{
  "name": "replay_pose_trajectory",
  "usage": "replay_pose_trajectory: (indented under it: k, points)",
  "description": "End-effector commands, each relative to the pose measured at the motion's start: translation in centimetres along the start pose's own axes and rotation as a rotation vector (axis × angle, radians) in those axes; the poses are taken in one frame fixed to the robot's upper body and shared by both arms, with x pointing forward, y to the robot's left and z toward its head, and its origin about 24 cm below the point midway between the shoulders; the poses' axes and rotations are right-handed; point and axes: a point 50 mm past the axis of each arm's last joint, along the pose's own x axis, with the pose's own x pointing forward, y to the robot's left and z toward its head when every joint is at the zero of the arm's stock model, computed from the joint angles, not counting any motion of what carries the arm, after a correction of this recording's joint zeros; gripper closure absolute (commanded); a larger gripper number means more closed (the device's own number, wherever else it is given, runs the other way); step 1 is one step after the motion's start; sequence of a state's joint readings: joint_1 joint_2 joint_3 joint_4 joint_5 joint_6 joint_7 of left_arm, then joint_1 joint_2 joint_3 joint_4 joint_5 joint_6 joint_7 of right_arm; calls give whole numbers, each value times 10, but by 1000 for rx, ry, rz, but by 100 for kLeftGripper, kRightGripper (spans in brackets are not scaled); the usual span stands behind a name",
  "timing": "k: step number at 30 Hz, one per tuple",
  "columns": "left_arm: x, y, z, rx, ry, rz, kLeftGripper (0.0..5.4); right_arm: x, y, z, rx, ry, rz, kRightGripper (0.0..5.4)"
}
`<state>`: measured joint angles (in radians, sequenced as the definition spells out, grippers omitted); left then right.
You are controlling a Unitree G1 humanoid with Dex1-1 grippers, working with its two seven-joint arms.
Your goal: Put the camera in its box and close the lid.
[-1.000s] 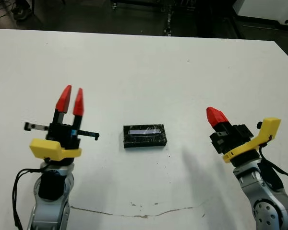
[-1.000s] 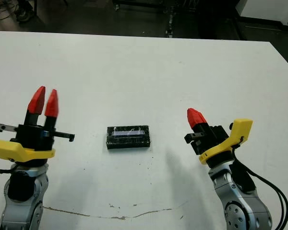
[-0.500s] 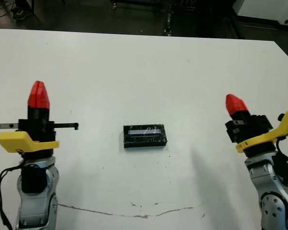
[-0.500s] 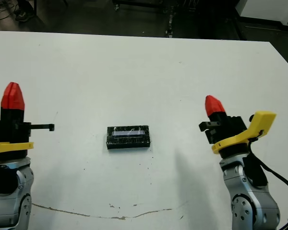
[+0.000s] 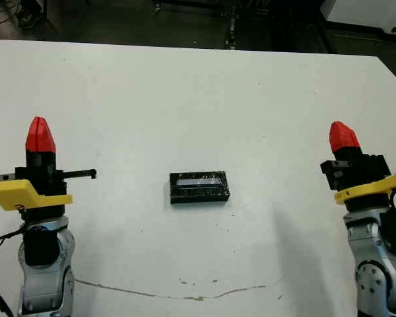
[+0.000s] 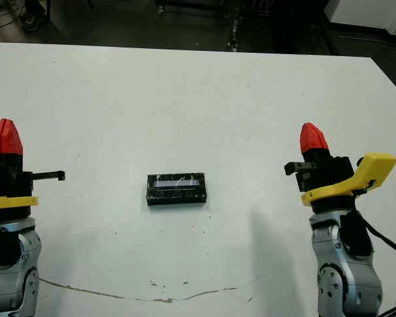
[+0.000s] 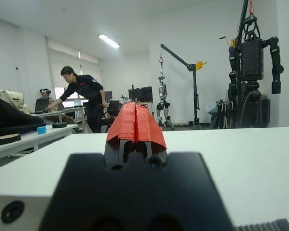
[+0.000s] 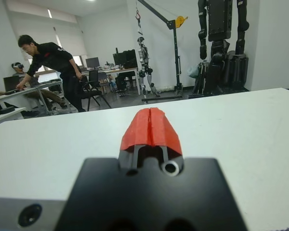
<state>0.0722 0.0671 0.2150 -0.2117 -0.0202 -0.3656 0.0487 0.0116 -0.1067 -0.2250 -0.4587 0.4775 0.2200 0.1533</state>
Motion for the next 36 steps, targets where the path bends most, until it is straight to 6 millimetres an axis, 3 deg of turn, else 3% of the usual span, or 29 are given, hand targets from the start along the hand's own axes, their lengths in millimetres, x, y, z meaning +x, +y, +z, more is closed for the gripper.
replay_pose_trajectory:
  k: [1,36]
  points:
    - [0,-3,-6,17,12,2,539,-2,0,-5,-7,8,-13,540]
    - [8,-20,-9,-56,47,-135,539,-2,7,-14,-46,26,-38,540]
